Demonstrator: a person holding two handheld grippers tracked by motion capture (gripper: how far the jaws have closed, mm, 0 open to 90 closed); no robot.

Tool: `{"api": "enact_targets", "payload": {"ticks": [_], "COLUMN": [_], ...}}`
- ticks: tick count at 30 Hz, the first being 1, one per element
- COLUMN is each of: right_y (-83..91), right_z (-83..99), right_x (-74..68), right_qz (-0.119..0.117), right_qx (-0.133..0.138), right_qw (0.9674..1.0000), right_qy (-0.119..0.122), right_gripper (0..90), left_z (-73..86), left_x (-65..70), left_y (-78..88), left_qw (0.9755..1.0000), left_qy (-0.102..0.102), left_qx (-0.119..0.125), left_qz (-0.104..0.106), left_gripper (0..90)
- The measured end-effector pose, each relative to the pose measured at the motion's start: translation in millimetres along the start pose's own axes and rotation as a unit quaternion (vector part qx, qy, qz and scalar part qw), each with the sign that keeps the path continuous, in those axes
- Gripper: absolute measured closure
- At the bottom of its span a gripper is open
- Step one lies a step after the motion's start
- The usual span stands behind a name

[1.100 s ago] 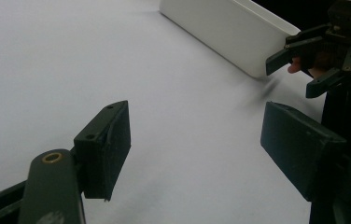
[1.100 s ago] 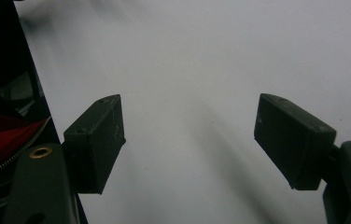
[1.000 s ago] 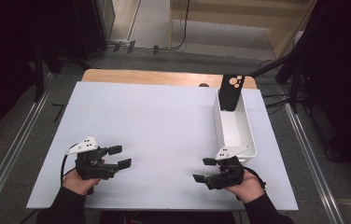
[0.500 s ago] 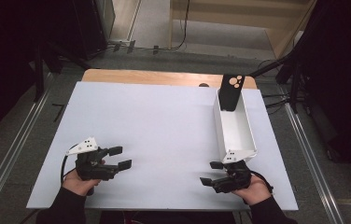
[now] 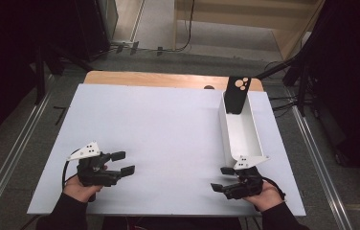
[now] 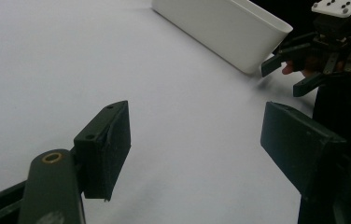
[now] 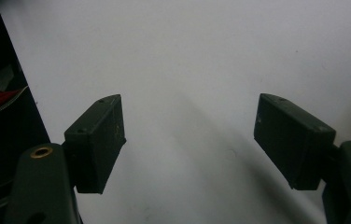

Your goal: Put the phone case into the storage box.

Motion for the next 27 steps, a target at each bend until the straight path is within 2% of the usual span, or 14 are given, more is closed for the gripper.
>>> {"api": "enact_targets", "payload": {"ticks": [10, 27], "right_y": [-0.9, -1.0], "right_z": [1.5, 2.4], "right_x": [4.8, 6.2], "right_qz": [0.006, 0.01], "right_qx": [0.001, 0.001], "right_qw": [1.0, 1.0], "right_qy": [0.004, 0.0], "right_gripper": [23.1, 23.1], "left_z": [2.8, 3.0], "left_x": [0.2, 0.1], "left_y": [4.2, 2.1], "left_qw": [1.0, 1.0], "left_qy": [-0.003, -0.005], "left_qx": [-0.002, -0.006], "left_qz": [-0.001, 0.0], "left_gripper": [24.2, 24.2]}}
Point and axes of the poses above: each handheld gripper's, and its own axes: y roughly backward along the jaws, z roughly out of its underside, x roughly to its right, the point moved 8 cm from there along -y, roughly forward along the jaws, and after that the axes turned 5 degrees about -x, right-handed, at the moved point
